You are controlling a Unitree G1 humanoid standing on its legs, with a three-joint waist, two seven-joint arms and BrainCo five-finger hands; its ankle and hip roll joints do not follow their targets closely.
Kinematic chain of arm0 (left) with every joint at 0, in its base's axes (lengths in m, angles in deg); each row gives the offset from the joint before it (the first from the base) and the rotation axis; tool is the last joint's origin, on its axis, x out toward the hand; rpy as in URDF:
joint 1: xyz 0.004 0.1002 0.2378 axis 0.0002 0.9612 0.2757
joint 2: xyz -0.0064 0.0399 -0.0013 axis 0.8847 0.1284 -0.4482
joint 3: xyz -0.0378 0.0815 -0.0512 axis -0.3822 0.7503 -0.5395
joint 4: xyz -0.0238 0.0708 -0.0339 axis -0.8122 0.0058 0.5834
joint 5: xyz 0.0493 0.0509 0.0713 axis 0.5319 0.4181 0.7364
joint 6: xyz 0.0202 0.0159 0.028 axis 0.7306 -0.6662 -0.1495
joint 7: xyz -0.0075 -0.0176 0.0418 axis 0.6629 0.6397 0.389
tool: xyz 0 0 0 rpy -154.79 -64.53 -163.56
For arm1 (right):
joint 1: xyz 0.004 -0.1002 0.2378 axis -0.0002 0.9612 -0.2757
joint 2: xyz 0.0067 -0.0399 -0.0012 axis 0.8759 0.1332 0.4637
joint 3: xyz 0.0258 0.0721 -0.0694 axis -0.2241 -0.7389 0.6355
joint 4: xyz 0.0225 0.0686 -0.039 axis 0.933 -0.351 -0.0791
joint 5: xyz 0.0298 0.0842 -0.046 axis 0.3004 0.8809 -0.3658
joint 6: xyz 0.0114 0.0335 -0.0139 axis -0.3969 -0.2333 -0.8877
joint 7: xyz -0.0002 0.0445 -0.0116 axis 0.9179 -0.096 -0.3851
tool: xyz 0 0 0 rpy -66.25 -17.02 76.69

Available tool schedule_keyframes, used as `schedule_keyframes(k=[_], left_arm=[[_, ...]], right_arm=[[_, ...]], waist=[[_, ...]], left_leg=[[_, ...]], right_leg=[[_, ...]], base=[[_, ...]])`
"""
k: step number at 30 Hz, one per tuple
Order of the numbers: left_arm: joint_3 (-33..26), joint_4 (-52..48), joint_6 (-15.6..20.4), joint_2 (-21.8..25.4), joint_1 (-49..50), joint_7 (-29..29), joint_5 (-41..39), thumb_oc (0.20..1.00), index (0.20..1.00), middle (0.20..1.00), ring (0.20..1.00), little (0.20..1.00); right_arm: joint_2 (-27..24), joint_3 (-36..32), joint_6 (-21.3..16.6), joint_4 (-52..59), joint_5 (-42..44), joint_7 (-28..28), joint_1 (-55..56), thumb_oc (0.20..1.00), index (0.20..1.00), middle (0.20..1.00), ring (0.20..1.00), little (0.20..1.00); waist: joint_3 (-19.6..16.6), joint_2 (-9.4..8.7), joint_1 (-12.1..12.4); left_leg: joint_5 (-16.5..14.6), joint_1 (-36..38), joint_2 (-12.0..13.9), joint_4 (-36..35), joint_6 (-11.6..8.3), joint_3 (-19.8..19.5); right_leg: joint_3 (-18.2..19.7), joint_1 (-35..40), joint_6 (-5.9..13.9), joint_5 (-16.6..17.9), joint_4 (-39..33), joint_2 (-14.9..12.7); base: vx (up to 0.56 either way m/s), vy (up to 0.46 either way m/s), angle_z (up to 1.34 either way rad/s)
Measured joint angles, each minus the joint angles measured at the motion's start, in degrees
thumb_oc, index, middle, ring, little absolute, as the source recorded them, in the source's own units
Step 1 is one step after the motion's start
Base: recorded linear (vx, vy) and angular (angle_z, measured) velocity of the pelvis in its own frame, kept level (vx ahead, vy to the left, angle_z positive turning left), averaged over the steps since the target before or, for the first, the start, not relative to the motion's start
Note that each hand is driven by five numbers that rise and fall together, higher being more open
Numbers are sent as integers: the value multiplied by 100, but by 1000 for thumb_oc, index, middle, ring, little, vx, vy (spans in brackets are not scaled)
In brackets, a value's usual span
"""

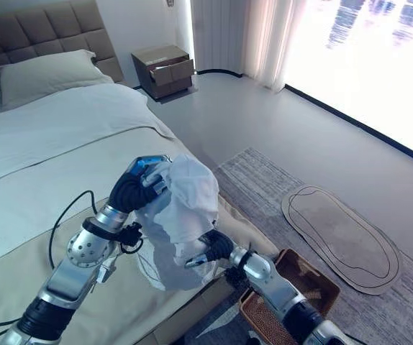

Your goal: Pick up clothes into the bucket

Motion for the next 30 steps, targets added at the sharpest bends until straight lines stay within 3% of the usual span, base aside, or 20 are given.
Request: schedule_keyframes(k=[7,13,14,15,16,24,30], left_arm=[[326,-5,-1,-53,-82,-15,-84,200,200,200,200,200],[683,-5,-8,-68,-153,-124,-202,200,200,200,200,200],[725,-5,-8,-55,-189,-178,-202,200,200,200,200,200],[724,-5,-8,-53,-189,-207,-203,200,200,200,200,200],[725,-5,-8,-54,-190,-235,-205,200,200,200,200,200],[723,-5,-10,-39,-188,-335,-209,200,200,200,200,200],[720,-4,-12,24,-142,-371,-205,200,200,200,200,200]], right_arm=[[246,341,-58,-188,-178,89,-198,1000,1000,1000,1000,1000],[552,382,-52,-471,-168,518,-330,1000,1000,1000,1000,1000],[564,382,-52,-471,-167,615,-330,884,884,884,884,884],[565,381,-52,-471,-167,640,-331,457,457,457,457,457],[565,380,-52,-472,-167,716,-330,200,200,200,200,200],[491,314,-57,-502,-176,986,-268,200,200,200,200,200],[315,-127,-102,-494,-103,998,185,200,200,200,200,200]], waist=[[-31,54,93],[-52,94,98],[-54,100,99],[-56,103,99],[-57,106,96],[-57,109,85],[-55,113,84]], left_leg=[[0,-6,-1,0,0,-10],[1,-10,-4,0,0,-29],[1,-15,-6,0,0,-29],[1,-18,-7,0,-1,-30],[1,-20,-8,0,-1,-30],[1,-24,-9,0,-1,-30],[1,-16,-9,0,-1,-28]], right_leg=[[-5,-3,0,-1,0,2],[-19,0,0,-1,0,2],[-19,-2,-1,-1,0,0],[-19,-3,-1,-1,0,-1],[-19,-5,-1,-1,0,-1],[-19,-10,-1,-3,1,0],[-18,-4,-1,-3,0,-2]], base=[[0,0,0],[0,0,0],[0,0,0],[0,0,0],[0,0,0],[0,0,0],[0,0,0]])
